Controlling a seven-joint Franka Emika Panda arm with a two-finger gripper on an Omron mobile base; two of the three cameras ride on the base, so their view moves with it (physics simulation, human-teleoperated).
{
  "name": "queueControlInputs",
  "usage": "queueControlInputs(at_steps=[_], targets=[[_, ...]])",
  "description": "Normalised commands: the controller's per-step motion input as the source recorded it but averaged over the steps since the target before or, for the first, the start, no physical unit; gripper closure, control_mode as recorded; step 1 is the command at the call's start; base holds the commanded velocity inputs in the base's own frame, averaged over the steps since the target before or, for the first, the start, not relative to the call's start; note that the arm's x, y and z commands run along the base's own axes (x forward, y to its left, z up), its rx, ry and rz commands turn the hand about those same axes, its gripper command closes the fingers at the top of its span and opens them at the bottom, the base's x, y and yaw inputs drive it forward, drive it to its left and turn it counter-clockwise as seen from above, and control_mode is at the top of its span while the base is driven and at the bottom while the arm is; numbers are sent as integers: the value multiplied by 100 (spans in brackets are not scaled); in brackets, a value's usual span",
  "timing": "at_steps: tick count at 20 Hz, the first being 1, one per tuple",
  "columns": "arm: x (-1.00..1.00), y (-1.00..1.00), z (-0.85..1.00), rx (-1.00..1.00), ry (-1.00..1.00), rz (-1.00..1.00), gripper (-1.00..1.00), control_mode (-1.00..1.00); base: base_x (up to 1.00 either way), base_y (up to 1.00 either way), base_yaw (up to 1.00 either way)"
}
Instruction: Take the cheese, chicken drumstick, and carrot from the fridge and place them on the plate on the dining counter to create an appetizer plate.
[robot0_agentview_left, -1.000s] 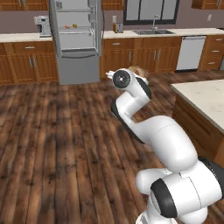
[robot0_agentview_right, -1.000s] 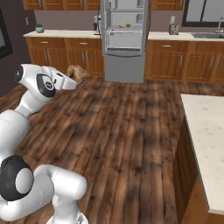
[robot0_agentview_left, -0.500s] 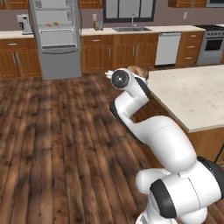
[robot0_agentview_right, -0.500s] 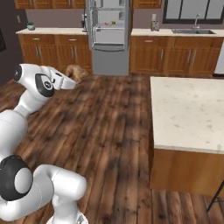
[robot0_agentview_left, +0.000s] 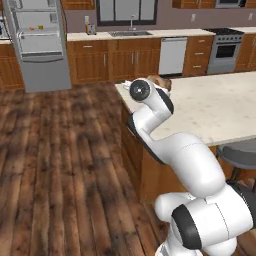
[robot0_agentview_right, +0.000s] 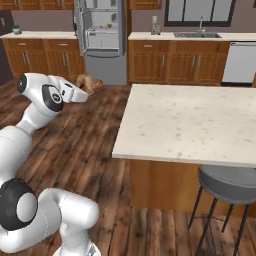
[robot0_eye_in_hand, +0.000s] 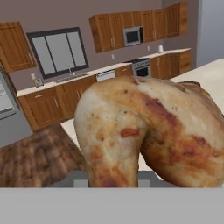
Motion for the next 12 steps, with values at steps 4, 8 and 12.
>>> queueControlInputs(at_steps=[4,8,12], targets=[[0,0,0,0,0,0,100,100,9,-100,0],[0,0,0,0,0,0,100,100,0,-100,0],[0,0,0,0,0,0,100,100,0,-100,0]])
